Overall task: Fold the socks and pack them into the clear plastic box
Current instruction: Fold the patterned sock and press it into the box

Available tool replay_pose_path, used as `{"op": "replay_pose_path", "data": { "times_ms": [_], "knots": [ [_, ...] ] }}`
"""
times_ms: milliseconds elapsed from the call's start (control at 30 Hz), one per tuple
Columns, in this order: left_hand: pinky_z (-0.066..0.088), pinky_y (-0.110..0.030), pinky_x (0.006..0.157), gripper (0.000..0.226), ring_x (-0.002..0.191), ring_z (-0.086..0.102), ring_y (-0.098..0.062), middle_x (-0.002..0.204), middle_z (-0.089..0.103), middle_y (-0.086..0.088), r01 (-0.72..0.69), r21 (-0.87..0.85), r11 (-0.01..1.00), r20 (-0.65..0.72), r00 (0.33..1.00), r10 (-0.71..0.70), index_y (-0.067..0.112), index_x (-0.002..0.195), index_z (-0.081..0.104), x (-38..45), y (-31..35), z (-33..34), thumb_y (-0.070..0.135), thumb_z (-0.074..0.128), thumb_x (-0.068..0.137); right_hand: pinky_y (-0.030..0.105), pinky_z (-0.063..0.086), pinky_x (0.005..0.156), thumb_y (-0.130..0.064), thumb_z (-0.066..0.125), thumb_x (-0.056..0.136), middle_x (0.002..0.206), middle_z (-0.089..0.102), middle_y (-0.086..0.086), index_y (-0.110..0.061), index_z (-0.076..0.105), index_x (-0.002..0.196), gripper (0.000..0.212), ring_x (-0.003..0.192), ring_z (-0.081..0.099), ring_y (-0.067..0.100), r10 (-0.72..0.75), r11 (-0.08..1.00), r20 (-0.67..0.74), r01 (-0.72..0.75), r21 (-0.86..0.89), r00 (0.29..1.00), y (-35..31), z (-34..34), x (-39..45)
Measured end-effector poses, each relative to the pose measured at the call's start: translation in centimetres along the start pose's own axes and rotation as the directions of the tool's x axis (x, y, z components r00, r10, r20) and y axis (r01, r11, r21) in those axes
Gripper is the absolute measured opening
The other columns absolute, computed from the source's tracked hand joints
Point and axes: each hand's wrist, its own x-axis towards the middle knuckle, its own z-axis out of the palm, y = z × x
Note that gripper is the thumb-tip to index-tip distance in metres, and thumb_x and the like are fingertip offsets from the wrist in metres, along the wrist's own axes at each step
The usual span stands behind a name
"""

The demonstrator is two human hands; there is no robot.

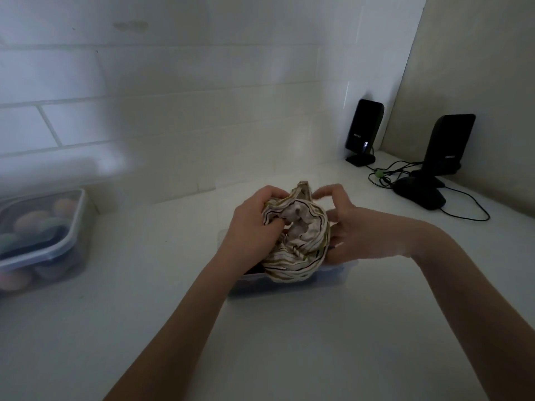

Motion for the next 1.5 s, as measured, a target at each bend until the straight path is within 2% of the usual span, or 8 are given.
{"op": "replay_pose_path", "data": {
  "times_ms": [200, 400, 500, 767, 900, 1033, 1233, 1500],
  "knots": [
    [0.046, -0.019, 0.071, 0.034, 0.085, 0.063, -0.012, 0.088, 0.066, 0.006, 0.002, 0.012, 1.000, 0.029, 1.000, -0.002, 0.023, 0.095, 0.060, 0.0, 0.0, 0.1, -0.003, 0.055, 0.074, 0.015, 0.055, 0.071, -0.036, 0.087, 0.052, 0.120, 0.035, -0.029, -0.066, 0.011, 0.129, 0.112, 0.097, 0.065, 0.001, -0.112, 0.991, -0.051, 0.115, 0.060, 0.992, 0.0, -0.2, -0.9],
    [0.051, -0.033, 0.076, 0.029, 0.085, 0.063, -0.019, 0.092, 0.067, 0.001, 0.043, 0.002, 0.999, 0.021, 0.999, -0.043, 0.023, 0.079, 0.064, 0.1, 0.0, 0.1, -0.004, 0.056, 0.072, 0.013, 0.049, 0.060, -0.004, 0.071, 0.071, 0.089, 0.065, -0.011, -0.031, 0.063, 0.101, 0.041, 0.077, 0.062, 0.003, -0.257, 0.955, -0.353, 0.181, -0.235, 0.900, 1.0, 0.7, 0.5],
    [0.042, -0.015, 0.066, 0.030, 0.073, 0.060, -0.014, 0.094, 0.065, 0.000, 0.044, 0.067, 0.997, 0.025, 0.999, -0.045, 0.024, 0.069, 0.062, 0.1, -0.2, 0.1, -0.005, 0.057, 0.071, 0.015, 0.044, 0.058, -0.007, 0.067, 0.069, 0.071, 0.065, -0.014, -0.027, 0.071, 0.081, 0.023, 0.066, 0.058, 0.001, -0.185, 0.926, -0.387, 0.029, -0.375, 0.903, 1.3, 0.7, 0.5],
    [0.031, -0.029, 0.076, 0.021, 0.090, 0.046, -0.014, 0.087, 0.069, 0.004, -0.286, 0.509, 0.812, 0.245, 0.952, 0.182, 0.019, 0.086, 0.073, -0.4, 0.0, 0.1, 0.005, 0.062, 0.075, 0.029, 0.030, 0.073, -0.026, 0.056, 0.086, 0.099, 0.062, -0.001, -0.026, 0.068, 0.103, 0.021, 0.097, 0.052, 0.020, -0.194, 0.681, -0.355, -0.135, -0.720, 0.915, 1.3, 1.7, 0.9],
    [0.041, -0.036, 0.082, 0.020, 0.089, 0.050, -0.010, 0.090, 0.071, 0.009, -0.354, 0.432, 0.829, 0.392, 0.902, 0.181, 0.025, 0.091, 0.073, -0.2, -0.7, -1.7, 0.030, 0.063, 0.075, 0.028, 0.027, 0.074, -0.027, 0.055, 0.086, 0.105, 0.056, -0.002, -0.028, 0.067, 0.108, 0.025, 0.102, 0.046, 0.019, -0.206, 0.634, -0.345, -0.144, -0.760, 0.916, 1.4, 1.6, 0.8],
    [0.037, -0.033, 0.081, 0.049, 0.093, 0.046, -0.006, 0.093, 0.067, 0.019, -0.337, 0.483, 0.808, 0.431, 0.895, 0.116, 0.033, 0.095, 0.069, -0.2, -1.1, -2.2, 0.068, 0.051, 0.067, 0.027, 0.027, 0.075, -0.025, 0.062, 0.082, 0.103, 0.053, -0.008, -0.033, 0.058, 0.110, 0.029, 0.101, 0.044, 0.015, -0.225, 0.700, -0.344, -0.095, -0.708, 0.912, 1.5, 1.4, 0.6],
    [0.023, -0.030, 0.078, 0.046, 0.094, 0.035, -0.007, 0.100, 0.064, 0.019, -0.411, 0.604, 0.683, 0.487, 0.869, 0.092, 0.033, 0.101, 0.066, -0.1, -1.3, -1.5, 0.065, 0.052, 0.071, 0.006, 0.036, 0.070, -0.024, 0.077, 0.073, 0.099, 0.056, -0.024, -0.039, 0.060, 0.103, 0.038, 0.089, 0.046, -0.003, -0.240, 0.908, -0.223, 0.137, -0.396, 0.945, -0.2, -0.2, -0.8],
    [0.020, -0.029, 0.077, 0.046, 0.094, 0.033, -0.007, 0.106, 0.061, 0.013, -0.413, 0.592, 0.692, 0.490, 0.866, 0.098, 0.034, 0.104, 0.063, 0.0, -1.4, -1.4, 0.063, 0.050, 0.071, 0.022, 0.039, 0.070, -0.027, 0.071, 0.076, 0.114, 0.060, -0.007, -0.033, 0.059, 0.121, 0.047, 0.096, 0.051, 0.013, 0.019, 0.704, -0.036, -0.039, -0.710, 0.999, -2.1, 0.7, 1.5]
  ]
}}
